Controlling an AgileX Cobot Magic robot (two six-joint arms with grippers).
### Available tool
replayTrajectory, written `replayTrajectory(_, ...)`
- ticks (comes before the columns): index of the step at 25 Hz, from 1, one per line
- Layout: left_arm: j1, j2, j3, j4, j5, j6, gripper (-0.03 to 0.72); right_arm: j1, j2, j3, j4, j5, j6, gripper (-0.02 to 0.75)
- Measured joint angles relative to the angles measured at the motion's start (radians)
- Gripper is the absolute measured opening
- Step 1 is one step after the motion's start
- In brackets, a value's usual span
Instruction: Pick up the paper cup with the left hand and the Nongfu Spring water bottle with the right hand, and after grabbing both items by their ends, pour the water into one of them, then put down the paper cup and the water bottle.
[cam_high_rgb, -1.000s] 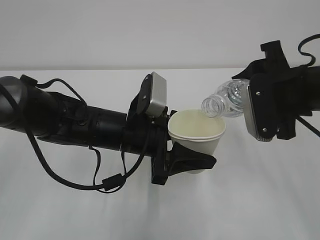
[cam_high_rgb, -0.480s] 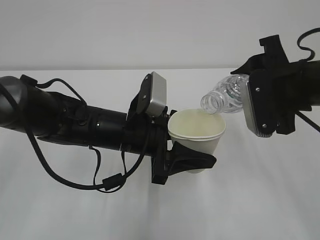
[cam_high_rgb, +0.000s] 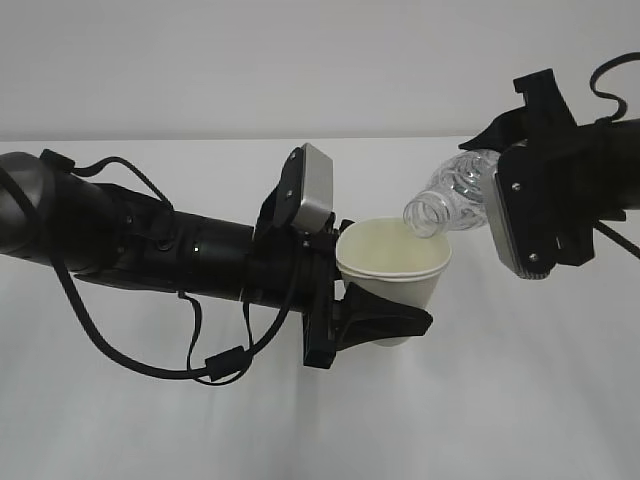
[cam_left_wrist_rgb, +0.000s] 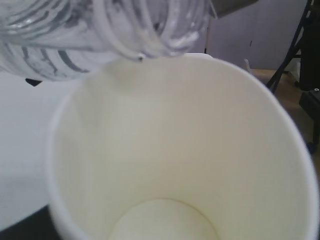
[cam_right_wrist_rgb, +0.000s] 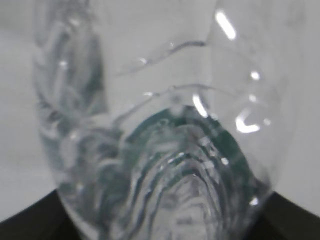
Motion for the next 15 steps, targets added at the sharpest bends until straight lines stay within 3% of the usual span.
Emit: replayTrajectory(15,0.000,0.000,0.000,0.000,0.002,0.000,0.429,0.000,0.000,-0.011,-0.040,-0.001,-0.022,0.466)
